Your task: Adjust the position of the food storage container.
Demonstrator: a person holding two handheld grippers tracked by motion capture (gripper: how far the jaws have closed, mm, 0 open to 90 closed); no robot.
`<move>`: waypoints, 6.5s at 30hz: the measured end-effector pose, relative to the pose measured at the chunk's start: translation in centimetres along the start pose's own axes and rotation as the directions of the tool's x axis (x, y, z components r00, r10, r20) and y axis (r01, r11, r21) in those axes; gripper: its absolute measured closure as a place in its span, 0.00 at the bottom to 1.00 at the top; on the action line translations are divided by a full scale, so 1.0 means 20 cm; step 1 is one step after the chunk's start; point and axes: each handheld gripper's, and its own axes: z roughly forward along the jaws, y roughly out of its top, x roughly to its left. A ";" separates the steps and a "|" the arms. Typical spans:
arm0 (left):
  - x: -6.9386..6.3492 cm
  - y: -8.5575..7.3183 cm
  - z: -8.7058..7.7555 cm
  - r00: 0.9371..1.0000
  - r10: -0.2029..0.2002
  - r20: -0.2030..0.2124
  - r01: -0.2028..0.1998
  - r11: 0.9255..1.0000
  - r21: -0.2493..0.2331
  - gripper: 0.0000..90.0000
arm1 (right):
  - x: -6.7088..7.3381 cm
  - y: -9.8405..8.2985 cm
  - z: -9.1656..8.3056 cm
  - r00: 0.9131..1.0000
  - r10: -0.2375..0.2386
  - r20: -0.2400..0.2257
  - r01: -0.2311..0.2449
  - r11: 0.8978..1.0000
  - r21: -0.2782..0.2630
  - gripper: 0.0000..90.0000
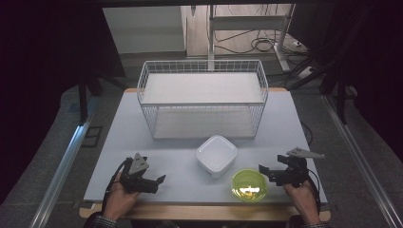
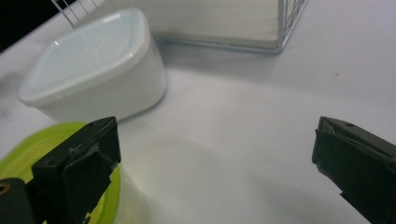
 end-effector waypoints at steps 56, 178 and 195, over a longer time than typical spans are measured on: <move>-0.01 0.01 -0.02 0.999 -0.027 0.027 0.028 0.999 -0.031 0.07 | 0.52 0.08 -0.08 0.921 -0.284 -0.267 0.324 0.938 0.120 1.00; -0.16 0.19 0.20 0.983 -0.096 0.155 0.098 0.995 -0.008 0.63 | 0.40 0.31 0.43 0.960 -0.235 -0.154 0.267 0.935 0.234 1.00; -0.12 0.21 0.26 0.979 -0.150 0.135 0.150 0.989 0.011 0.81 | 0.49 0.22 0.37 0.955 -0.200 -0.220 0.251 0.939 0.235 1.00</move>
